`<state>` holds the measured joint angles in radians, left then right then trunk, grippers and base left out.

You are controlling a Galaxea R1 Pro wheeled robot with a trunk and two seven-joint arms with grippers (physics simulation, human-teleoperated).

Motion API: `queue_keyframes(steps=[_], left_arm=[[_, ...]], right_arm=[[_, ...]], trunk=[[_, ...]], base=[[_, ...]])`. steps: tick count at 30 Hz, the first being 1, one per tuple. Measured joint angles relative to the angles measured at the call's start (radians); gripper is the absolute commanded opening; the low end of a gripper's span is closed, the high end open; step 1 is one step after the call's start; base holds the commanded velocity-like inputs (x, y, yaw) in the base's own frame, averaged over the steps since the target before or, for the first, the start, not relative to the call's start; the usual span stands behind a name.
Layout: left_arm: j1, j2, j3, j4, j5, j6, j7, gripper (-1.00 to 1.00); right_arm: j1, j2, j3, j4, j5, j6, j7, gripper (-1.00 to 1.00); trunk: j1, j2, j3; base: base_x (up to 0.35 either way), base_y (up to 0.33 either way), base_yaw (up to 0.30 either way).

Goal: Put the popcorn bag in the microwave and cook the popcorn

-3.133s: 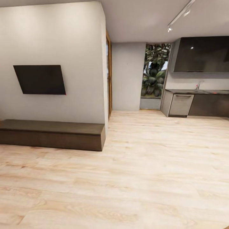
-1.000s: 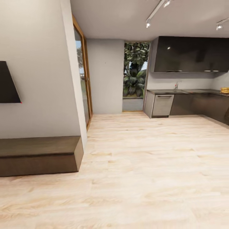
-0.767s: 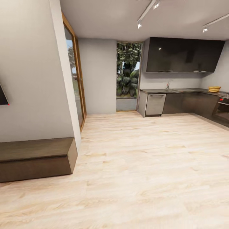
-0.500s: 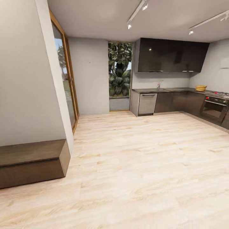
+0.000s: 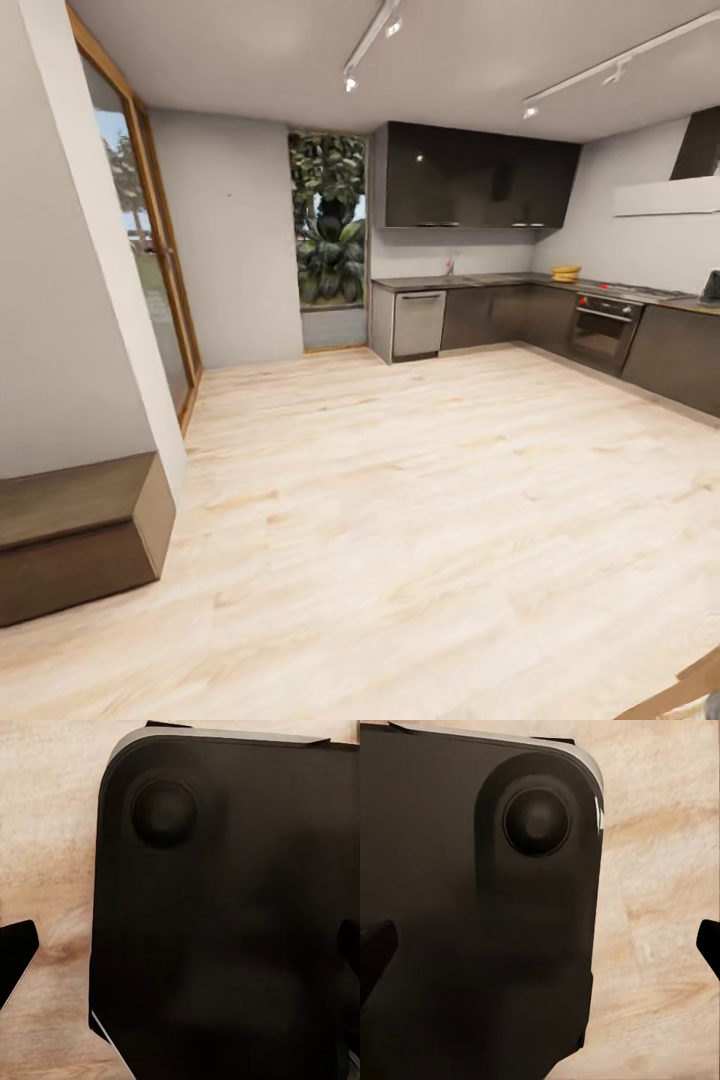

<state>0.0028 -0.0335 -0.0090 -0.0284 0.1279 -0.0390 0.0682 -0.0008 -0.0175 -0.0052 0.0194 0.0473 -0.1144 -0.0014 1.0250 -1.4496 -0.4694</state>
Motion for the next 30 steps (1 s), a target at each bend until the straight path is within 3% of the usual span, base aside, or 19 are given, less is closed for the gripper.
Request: queue_keyframes(steps=[18, 30], left_arm=[[0.000, 0.000, -0.001, 0.000, -0.001, 0.000, 0.000, 1.00], [0.000, 0.000, -0.001, 0.001, 0.003, 0.013, -0.001, 1.00]], right_arm=[[0.000, 0.001, 0.004, 0.000, 0.010, 0.005, 0.008, 1.00], [0.000, -0.001, 0.004, 0.000, 0.010, -0.001, 0.006, 1.00]], trunk=[[0.000, 0.000, 0.000], [-0.001, 0.000, 0.000]], base=[[0.008, 0.000, -0.231], [0.300, 0.000, -0.010]])
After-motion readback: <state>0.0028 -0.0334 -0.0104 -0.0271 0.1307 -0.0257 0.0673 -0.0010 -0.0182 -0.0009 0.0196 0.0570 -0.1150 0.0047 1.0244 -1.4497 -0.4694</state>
